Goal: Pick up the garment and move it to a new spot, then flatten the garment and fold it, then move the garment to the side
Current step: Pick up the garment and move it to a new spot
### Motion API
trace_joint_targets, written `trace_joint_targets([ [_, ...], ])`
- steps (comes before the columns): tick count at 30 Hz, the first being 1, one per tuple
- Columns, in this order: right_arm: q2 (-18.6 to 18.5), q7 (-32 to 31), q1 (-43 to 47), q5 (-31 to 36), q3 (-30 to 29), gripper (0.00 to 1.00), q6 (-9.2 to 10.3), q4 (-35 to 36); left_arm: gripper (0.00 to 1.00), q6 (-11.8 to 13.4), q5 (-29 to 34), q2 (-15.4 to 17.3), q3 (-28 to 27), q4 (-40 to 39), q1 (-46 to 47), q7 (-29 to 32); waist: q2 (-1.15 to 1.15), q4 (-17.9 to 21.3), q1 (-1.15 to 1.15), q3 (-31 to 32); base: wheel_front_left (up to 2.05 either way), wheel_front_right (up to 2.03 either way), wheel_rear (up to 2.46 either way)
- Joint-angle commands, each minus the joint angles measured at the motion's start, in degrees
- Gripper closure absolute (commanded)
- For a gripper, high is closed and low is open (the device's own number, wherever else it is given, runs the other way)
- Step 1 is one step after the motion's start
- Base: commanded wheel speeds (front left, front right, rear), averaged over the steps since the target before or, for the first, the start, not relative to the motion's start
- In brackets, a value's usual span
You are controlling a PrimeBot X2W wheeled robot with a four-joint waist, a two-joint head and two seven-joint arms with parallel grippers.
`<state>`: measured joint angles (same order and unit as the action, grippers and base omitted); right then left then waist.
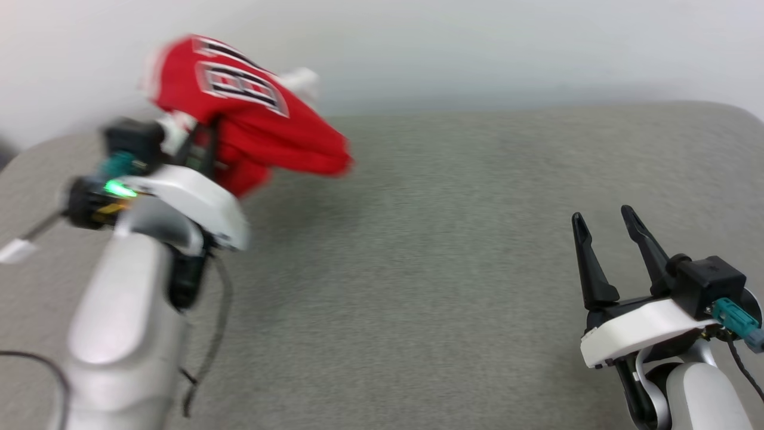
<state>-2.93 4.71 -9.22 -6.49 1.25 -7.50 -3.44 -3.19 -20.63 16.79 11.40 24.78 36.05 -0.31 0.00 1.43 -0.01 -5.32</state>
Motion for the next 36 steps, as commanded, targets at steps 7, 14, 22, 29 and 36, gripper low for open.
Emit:
trace_joint_targets([
  [7, 0.1, -0.3, 0.7, -0.4, -0.3, 0.00, 0.02, 0.6, 1.00, -2.5, 0.3, -6.2, 8.4, -0.7, -4.3, 1.8, 0.00, 8.6, 0.01, -2.2, 0.00, 0.00, 0.00],
  [14, 0.1, 0.2, 0.9, -0.7, -0.9, 0.00, 0.02, 0.1, 0.93, -3.2, -0.5, -10.1, 15.7, 2.1, -11.3, 1.9, 0.00, 12.0, 0.01, -4.0, 0.00, 0.00, 0.00],
  [22, 0.1, 0.6, 1.4, -0.2, -2.9, 0.00, 0.02, 0.0, 0.00, -1.2, 1.0, -11.7, 18.9, -0.3, -15.8, -2.3, 0.00, 9.1, 0.01, -3.6, 0.00, 0.00, 0.00],
  [29, 0.1, -0.5, 2.3, 0.7, -3.3, 0.00, 0.02, 0.7, 0.00, 1.6, 2.7, -10.7, 17.1, -6.0, -15.0, -9.7, 0.00, 4.8, 0.01, -0.9, 0.00, 0.00, 0.00],
  [36, 0.1, -1.8, 4.0, 1.3, -4.4, 0.00, 0.02, 2.1, 0.00, 6.3, 0.6, -9.0, 10.7, -8.6, -17.8, -13.4, 0.00, 1.1, 0.01, 1.4, 0.00, 0.00, 0.00],
])
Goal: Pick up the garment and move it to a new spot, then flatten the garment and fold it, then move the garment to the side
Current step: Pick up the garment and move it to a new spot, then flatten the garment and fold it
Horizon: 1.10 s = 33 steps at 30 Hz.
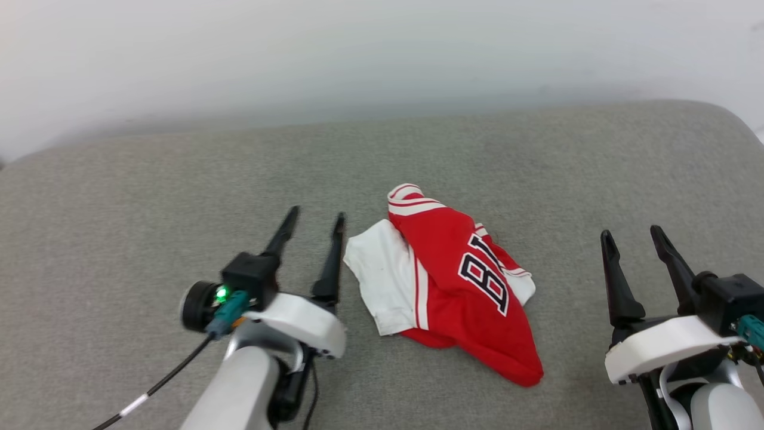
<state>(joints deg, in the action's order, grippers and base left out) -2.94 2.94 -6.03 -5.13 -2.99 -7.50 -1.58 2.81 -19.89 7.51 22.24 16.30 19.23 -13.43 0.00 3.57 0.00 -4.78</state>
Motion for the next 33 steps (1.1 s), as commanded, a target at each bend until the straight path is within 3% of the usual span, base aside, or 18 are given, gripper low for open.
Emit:
trace_joint_targets([
  [1, 0.1, -0.4, 1.0, 0.1, -0.4, 0.00, 0.03, 0.4, 0.00, 0.9, -0.4, 0.7, -1.3, -0.3, -1.5, -0.5, 0.00, -1.5, 0.00, 1.2, 0.00, 0.00, 0.00],
  [8, 0.1, -1.8, 3.4, 1.5, -0.4, 0.00, 0.02, 1.6, 0.00, 4.1, -0.7, 4.7, -6.6, -2.5, -7.0, -1.4, 0.00, -2.8, 0.00, 3.2, 0.00, 0.00, 0.00],
  [13, 0.1, -2.8, 4.7, 1.9, 0.4, 0.00, 0.03, 2.8, 0.00, 4.5, -0.2, 6.6, -6.9, -3.9, -10.1, -1.3, 0.00, -2.9, 0.00, 4.1, 0.00, 0.00, 0.00],
  [33, 0.1, -3.6, 4.9, 0.9, 0.3, 0.00, 0.02, 4.4, 0.00, 5.9, -2.1, 6.6, -7.1, -5.3, -10.7, 0.2, 0.00, -2.7, 0.00, 4.4, 0.00, 0.00, 0.00],
])
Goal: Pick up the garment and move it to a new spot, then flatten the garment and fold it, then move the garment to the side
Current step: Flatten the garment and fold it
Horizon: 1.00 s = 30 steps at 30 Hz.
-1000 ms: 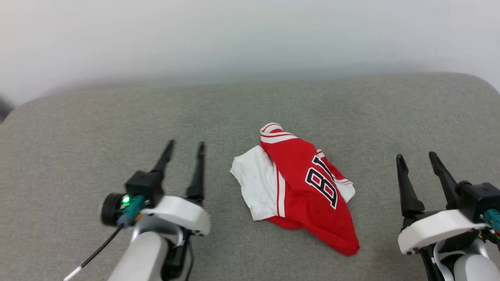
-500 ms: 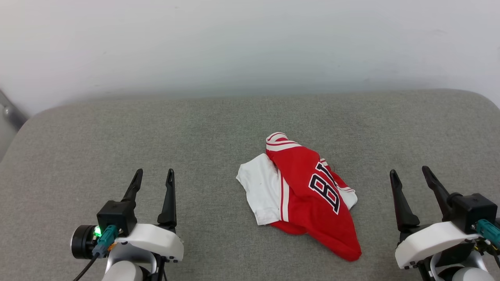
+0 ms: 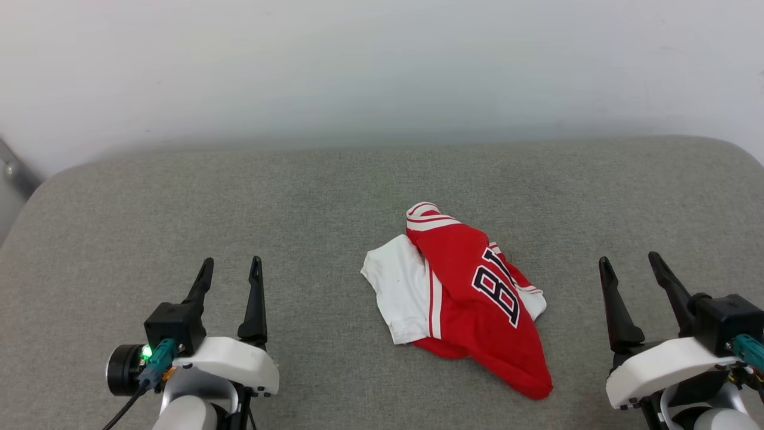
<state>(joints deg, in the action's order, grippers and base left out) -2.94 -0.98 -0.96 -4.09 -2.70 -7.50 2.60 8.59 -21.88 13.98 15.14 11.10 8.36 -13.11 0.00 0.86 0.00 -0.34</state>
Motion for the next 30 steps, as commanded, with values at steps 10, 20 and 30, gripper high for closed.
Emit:
trace_joint_targets([
  [10, 0.1, 0.5, -2.7, -0.2, 0.8, 0.00, 0.03, 0.8, 0.00, -6.4, 0.1, -1.2, 6.1, 6.1, 13.9, 8.7, 0.00, 0.2, 0.00, -4.6, 0.00, 0.00, 0.00],
  [20, 0.1, 1.7, -5.4, -1.7, 2.3, 0.00, 0.02, -1.1, 0.00, -14.6, -1.1, -1.5, 14.4, 20.4, 26.7, 26.8, 0.00, 4.3, 0.00, -9.8, 0.00, 0.00, 0.00],
  [30, 0.1, 3.2, -6.7, -2.8, 2.7, 0.00, 0.02, -3.7, 0.00, -16.1, -6.3, -0.8, 23.9, 26.6, 29.3, 41.9, 0.00, 6.6, 0.00, -12.7, 0.00, 0.00, 0.00],
])
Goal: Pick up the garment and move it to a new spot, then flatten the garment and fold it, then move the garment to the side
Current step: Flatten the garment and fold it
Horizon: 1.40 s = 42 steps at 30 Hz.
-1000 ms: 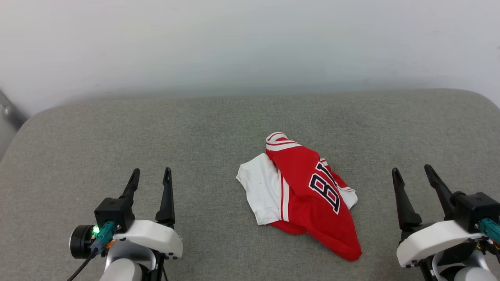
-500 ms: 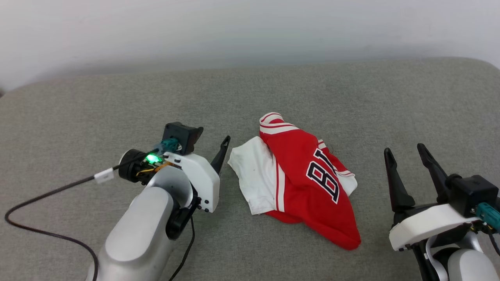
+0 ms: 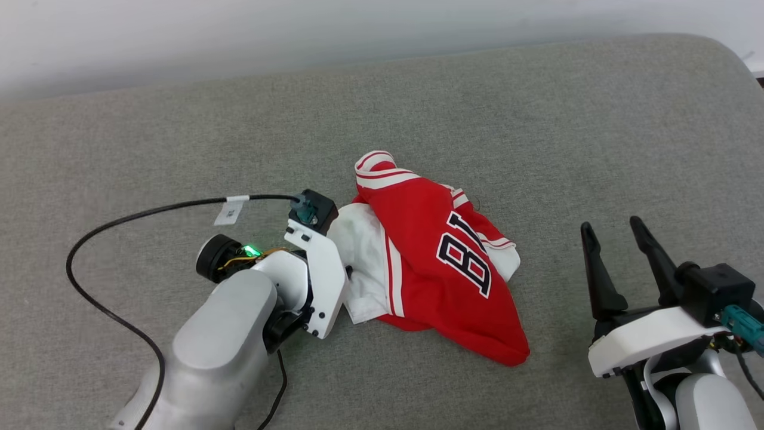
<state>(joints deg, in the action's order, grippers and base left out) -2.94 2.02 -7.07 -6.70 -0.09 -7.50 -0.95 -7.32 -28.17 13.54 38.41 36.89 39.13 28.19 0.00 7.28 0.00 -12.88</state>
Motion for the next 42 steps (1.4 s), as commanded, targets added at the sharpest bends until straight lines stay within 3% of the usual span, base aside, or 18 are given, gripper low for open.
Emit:
trace_joint_targets([
  [1, 0.1, 0.4, -0.8, -0.3, 0.2, 0.00, 0.02, -0.4, 0.00, -0.2, -1.0, -0.4, 1.9, 0.9, -1.6, 1.8, 0.00, 0.2, 0.00, -0.2, 0.00, 0.00, 0.00],
  [2, 0.1, 0.5, -1.0, -0.3, 0.2, 0.00, 0.02, -0.5, 0.00, -0.2, -1.9, -0.3, 3.0, 0.9, -1.7, 3.1, 0.00, 0.3, 0.00, -0.3, 0.00, 0.00, 0.00],
  [3, 0.1, 0.6, -1.2, -0.4, 0.3, 0.00, 0.02, -0.7, 0.55, -0.4, -2.6, 0.0, 3.9, 0.7, -1.8, 3.6, 0.00, 0.3, 0.00, -0.4, 0.00, 0.00, 0.00],
  [4, 0.1, 0.6, -1.3, -0.6, 0.5, 0.00, 0.02, -0.8, 0.83, -0.4, -3.2, 0.3, 4.4, 0.4, -1.7, 3.7, 0.00, 0.3, 0.00, -0.4, 0.00, 0.00, 0.00],
  [5, 0.1, 0.7, -1.3, -0.7, 0.5, 0.00, 0.02, -1.0, 1.00, -0.4, -3.3, 0.8, 4.9, 0.3, -1.4, 3.3, 0.00, 0.3, 0.00, -0.5, 0.00, 0.00, 0.00],
  [12, 0.1, 0.7, -0.7, -0.4, -0.7, 0.00, 0.02, -2.2, 1.00, 2.1, -1.6, 3.8, 2.7, -3.4, 0.3, -4.6, 0.00, -2.1, 0.00, 1.0, 0.00, 0.00, 0.00],
  [17, 0.1, 0.4, 0.2, 0.0, -1.4, 0.00, 0.02, -2.0, 1.00, 5.7, -2.1, 7.8, 0.1, -9.4, -3.2, -7.0, 0.00, -4.7, 0.00, 2.5, 0.00, 0.00, 0.00],
  [25, 0.1, -0.3, 1.5, 0.0, -1.8, 0.00, 0.03, -1.7, 1.00, 14.1, -8.2, 14.1, -6.3, -19.2, -19.3, -7.2, 0.00, -7.1, 0.00, 4.5, 0.00, 0.00, 0.00],
  [31, 0.1, -0.7, 2.9, 0.4, -2.7, 0.00, 0.02, -1.0, 1.00, 19.5, -12.7, 15.7, -9.9, -22.8, -31.9, -8.5, 0.00, -7.3, 0.00, 6.2, 0.00, 0.00, 0.00],
  [32, 0.1, -0.9, 3.1, 0.6, -3.0, 0.00, 0.02, -0.7, 0.55, 19.8, -13.0, 15.5, -10.0, -23.4, -33.1, -8.8, 0.00, -7.4, 0.00, 6.5, 0.00, 0.00, 0.00],
  [33, 0.1, -1.0, 3.3, 0.8, -3.2, 0.00, 0.02, -0.5, 0.00, 20.1, -13.2, 15.4, -10.1, -24.1, -33.9, -9.3, 0.00, -7.4, 0.00, 6.8, 0.00, 0.00, 0.00],
  [42, 0.1, -3.0, 5.6, 1.6, -3.7, 0.00, 0.02, 0.9, 0.00, 23.1, -7.8, 14.2, -11.9, -29.1, -32.8, -21.8, 0.00, -7.2, 0.00, 10.6, 0.00, 0.00, 0.00],
])
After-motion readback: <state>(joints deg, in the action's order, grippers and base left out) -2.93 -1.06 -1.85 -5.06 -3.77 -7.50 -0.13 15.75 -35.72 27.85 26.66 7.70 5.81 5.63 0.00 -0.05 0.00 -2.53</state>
